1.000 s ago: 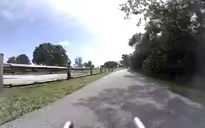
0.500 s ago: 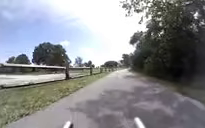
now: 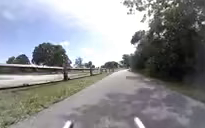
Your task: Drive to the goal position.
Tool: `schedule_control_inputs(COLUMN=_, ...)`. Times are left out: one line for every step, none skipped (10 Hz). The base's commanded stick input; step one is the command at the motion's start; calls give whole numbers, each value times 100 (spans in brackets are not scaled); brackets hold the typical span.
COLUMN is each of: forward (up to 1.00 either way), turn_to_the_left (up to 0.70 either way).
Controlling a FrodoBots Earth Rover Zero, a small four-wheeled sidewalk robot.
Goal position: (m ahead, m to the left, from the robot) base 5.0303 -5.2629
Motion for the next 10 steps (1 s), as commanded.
schedule_control_inputs(forward=50, turn_to_the_left=0)
schedule_control_inputs(forward=50, turn_to_the_left=0)
schedule_control_inputs(forward=50, turn_to_the_left=0)
schedule_control_inputs(forward=50, turn_to_the_left=0)
schedule_control_inputs(forward=50, turn_to_the_left=0)
schedule_control_inputs(forward=50, turn_to_the_left=0)
schedule_control_inputs(forward=50, turn_to_the_left=0)
schedule_control_inputs(forward=50, turn_to_the_left=0)
schedule_control_inputs(forward=50, turn_to_the_left=0)
schedule_control_inputs(forward=50, turn_to_the_left=0)
